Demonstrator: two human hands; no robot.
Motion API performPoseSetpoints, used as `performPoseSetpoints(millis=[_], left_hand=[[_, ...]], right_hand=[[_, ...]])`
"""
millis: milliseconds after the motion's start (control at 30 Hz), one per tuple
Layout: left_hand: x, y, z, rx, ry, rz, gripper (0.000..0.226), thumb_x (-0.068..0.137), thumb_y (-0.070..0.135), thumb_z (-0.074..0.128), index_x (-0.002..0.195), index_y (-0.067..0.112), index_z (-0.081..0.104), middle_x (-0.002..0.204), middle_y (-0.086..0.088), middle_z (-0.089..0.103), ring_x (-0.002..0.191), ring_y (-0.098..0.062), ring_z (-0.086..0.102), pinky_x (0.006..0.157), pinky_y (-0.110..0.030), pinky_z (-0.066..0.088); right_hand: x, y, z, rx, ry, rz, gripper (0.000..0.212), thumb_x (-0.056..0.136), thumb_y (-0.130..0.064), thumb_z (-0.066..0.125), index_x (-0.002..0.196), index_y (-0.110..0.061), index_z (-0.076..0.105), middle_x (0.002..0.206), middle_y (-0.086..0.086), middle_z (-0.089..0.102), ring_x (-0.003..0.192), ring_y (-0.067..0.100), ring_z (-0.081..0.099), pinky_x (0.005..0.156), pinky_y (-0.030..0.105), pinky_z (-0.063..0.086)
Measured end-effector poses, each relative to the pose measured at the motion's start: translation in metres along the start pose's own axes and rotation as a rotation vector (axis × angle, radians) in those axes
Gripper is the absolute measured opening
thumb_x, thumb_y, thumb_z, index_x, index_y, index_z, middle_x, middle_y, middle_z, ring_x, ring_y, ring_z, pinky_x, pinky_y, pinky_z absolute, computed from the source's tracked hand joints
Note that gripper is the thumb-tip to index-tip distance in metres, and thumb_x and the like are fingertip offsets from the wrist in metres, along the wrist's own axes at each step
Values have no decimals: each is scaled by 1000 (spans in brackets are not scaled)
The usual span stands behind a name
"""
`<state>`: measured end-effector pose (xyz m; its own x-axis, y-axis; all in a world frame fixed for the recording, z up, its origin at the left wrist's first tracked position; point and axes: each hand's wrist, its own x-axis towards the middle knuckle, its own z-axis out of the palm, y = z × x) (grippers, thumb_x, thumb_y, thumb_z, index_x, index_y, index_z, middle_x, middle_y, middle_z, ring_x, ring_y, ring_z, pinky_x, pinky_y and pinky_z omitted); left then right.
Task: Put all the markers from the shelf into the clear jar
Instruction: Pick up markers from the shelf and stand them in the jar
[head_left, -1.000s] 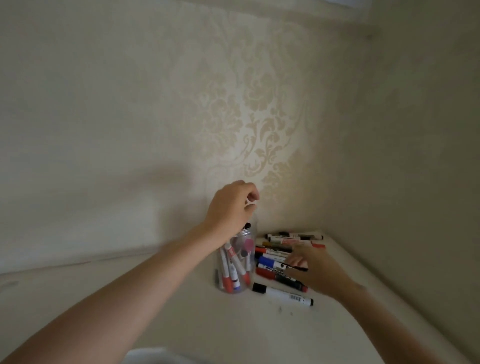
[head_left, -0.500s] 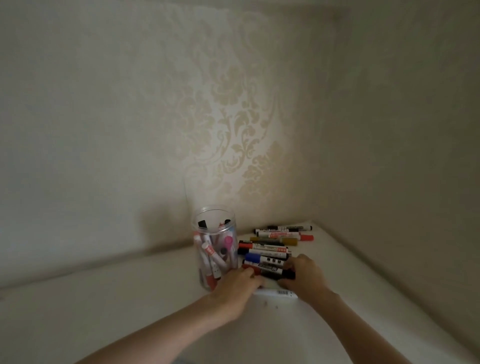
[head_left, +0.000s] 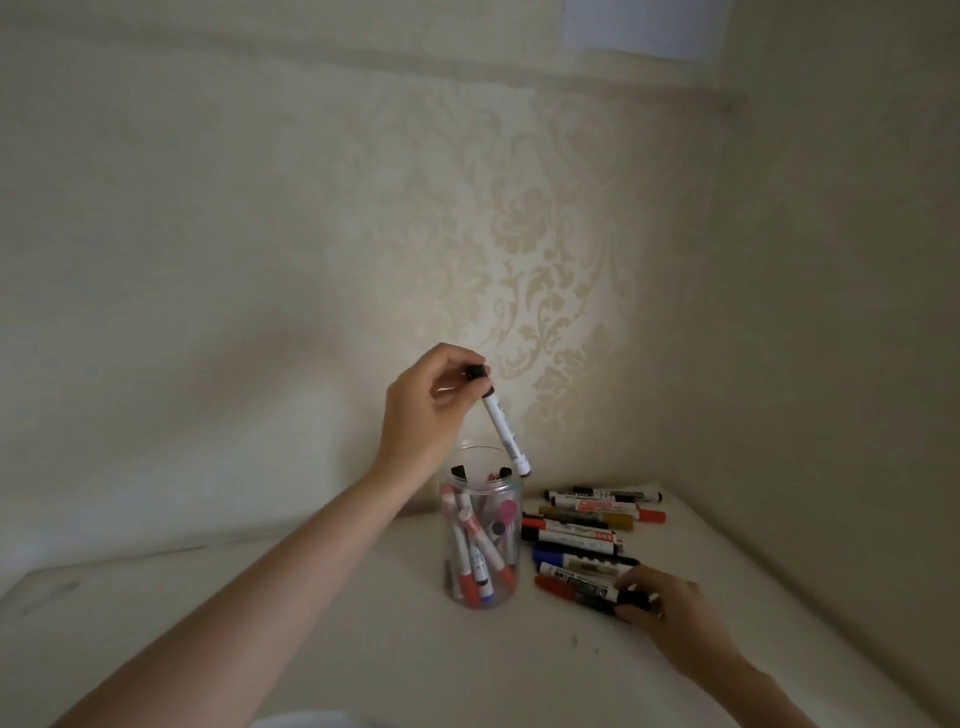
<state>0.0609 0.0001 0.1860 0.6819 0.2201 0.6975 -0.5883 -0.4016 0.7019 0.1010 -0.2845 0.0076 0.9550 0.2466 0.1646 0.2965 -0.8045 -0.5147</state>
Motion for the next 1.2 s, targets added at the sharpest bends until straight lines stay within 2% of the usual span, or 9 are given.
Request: performPoseSetpoints(millis=[67, 167, 267, 467, 633, 767, 833, 967, 1200], left_hand=[[7, -11, -9, 85, 51, 5, 16, 85, -2, 74, 94, 11, 71, 91, 2, 75, 82, 2, 71, 77, -8, 52], [2, -36, -6, 181, 8, -47, 15, 82, -4, 76, 91, 9, 74, 88, 0, 75, 77, 3, 70, 75, -8, 52], [-7, -56, 1, 258, -91, -80, 17, 80, 1, 80, 88, 15, 75, 84, 6, 74, 77, 1, 70, 78, -15, 55], [-2, -68, -1, 495, -387, -91, 13, 88, 23, 76, 96, 13, 80, 100, 1, 78, 95, -13, 70, 99, -37, 52], [-12, -76, -9, 522, -347, -119, 34, 88, 48, 69, 115, 27, 69, 131, 8, 60, 124, -13, 52, 105, -33, 38], [-26, -92, -21, 236, -515, -461, 92, 68, 76, 70, 145, 35, 41, 146, 8, 49, 129, -13, 51, 97, -28, 42], [-31, -99, -22, 243, -552, -467, 113, 56, 78, 77, 151, 36, 30, 150, 12, 45, 128, -11, 50, 101, -29, 42], [-35, -110, -18, 204, -518, -421, 112, 56, 65, 85, 150, 39, 30, 147, 18, 46, 120, -5, 53, 91, -18, 42], [-34, -106, -21, 116, -494, -423, 112, 49, 60, 87, 146, 39, 37, 141, 22, 47, 118, 1, 53, 77, -6, 46]], right_hand=[[-4, -5, -6, 115, 26, 60, 21, 83, -23, 73, 88, -42, 66, 85, -15, 71, 66, 0, 67, 57, 7, 48], [-3, -15, -28, 233, 62, 105, 18, 82, -9, 73, 96, -19, 74, 84, 0, 76, 70, 14, 72, 72, 32, 60], [2, -38, -72, 166, 215, 50, 18, 81, -22, 75, 95, -34, 74, 70, -14, 75, 74, 4, 71, 66, 23, 53], [8, -116, -152, 271, 431, -174, 19, 80, -30, 71, 91, -45, 70, 76, -25, 72, 74, -8, 67, 59, 2, 45], [44, -170, -138, 143, 305, -265, 16, 82, -31, 71, 97, -38, 69, 78, -19, 71, 63, -14, 61, 53, 6, 42], [72, -190, -116, 16, 172, -277, 20, 82, -32, 72, 101, -27, 73, 76, -15, 72, 65, -5, 66, 55, 7, 44], [83, -199, -102, -73, 127, -294, 21, 81, -30, 73, 102, -25, 73, 78, -14, 70, 61, -8, 61, 50, 2, 41], [101, -213, -74, -153, 115, -322, 24, 81, -23, 73, 105, -21, 74, 98, -3, 72, 67, -3, 55, 58, 3, 38], [107, -217, -37, -238, -3, -243, 33, 76, -21, 79, 108, -18, 72, 102, 5, 73, 89, 19, 68, 84, 29, 57]])
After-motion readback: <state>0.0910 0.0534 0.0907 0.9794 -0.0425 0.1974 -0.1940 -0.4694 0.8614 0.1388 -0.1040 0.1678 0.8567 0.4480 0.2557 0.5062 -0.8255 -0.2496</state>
